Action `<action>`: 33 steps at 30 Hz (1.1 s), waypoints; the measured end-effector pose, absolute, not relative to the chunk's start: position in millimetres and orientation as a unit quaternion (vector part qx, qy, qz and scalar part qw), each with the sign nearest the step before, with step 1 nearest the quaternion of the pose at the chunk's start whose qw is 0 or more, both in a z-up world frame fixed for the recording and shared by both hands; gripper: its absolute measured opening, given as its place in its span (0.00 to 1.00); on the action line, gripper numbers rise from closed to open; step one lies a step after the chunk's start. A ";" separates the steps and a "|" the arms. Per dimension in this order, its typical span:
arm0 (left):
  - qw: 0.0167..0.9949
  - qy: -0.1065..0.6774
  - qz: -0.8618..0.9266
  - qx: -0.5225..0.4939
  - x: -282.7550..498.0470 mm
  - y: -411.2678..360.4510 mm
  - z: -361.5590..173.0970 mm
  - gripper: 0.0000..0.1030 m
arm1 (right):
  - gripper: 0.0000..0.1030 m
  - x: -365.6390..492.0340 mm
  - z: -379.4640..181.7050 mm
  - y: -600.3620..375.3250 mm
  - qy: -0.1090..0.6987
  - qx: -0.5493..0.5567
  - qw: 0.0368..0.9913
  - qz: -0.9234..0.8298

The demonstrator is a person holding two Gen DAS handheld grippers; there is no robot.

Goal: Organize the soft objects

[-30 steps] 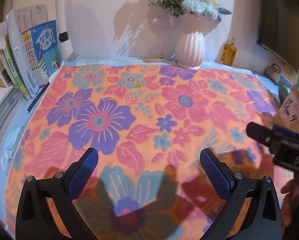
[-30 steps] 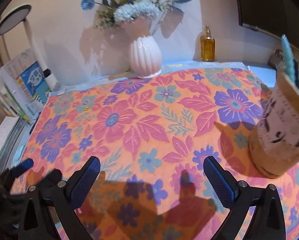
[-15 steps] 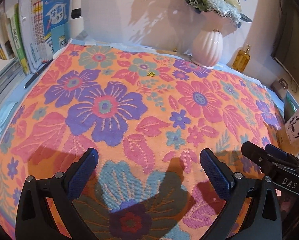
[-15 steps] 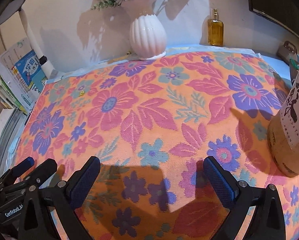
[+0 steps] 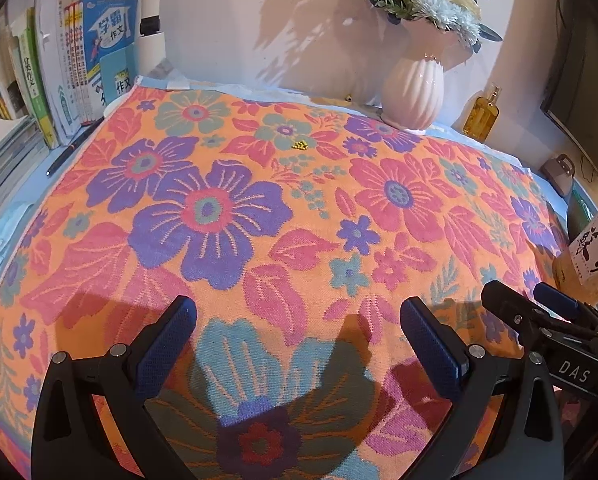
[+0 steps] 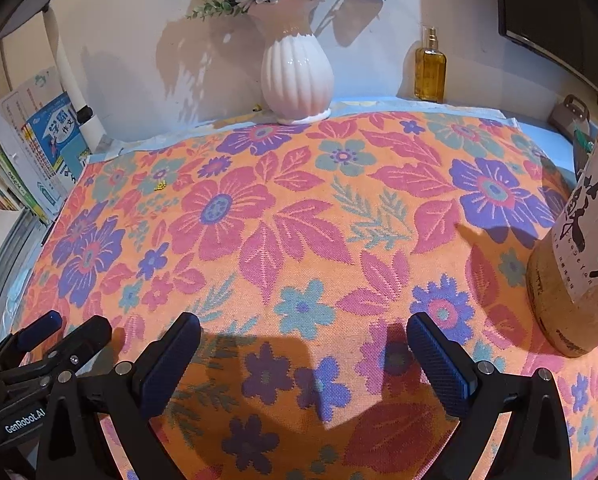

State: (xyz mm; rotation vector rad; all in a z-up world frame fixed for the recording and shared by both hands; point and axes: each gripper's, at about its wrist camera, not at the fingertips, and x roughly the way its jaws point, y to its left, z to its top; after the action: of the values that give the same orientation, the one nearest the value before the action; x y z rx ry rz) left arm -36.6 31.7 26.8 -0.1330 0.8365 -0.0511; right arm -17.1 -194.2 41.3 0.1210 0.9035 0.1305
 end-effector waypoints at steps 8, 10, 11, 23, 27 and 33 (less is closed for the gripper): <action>0.903 0.421 -0.030 -0.076 -32.5 34.4 21.1 0.99 | 1.00 -15.0 38.3 -194.9 0.446 0.064 0.891 0.059; 0.903 0.422 -0.031 -0.077 -32.3 34.4 20.7 0.99 | 1.00 -14.8 38.2 -194.4 0.446 0.064 0.891 0.060; 0.902 0.423 -0.031 -0.077 -31.9 34.4 20.4 0.99 | 1.00 -14.8 38.2 -194.9 0.446 0.064 0.891 0.061; 0.900 0.430 -0.028 -0.066 -30.0 31.6 18.0 0.99 | 1.00 -14.7 37.9 -194.9 0.446 0.064 0.891 0.059; 0.899 0.434 -0.024 -0.056 -28.7 29.3 16.7 0.99 | 1.00 -14.6 37.8 -194.8 0.446 0.065 0.891 0.059; 0.897 0.439 -0.020 -0.046 -27.5 27.1 14.9 0.99 | 1.00 -14.3 37.9 -195.2 0.446 0.064 0.891 0.059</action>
State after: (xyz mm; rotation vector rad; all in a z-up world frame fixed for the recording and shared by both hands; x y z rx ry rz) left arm -27.5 27.1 14.9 -0.0957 0.9085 -0.0404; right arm -14.3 -195.2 37.9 0.1339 0.9266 0.1229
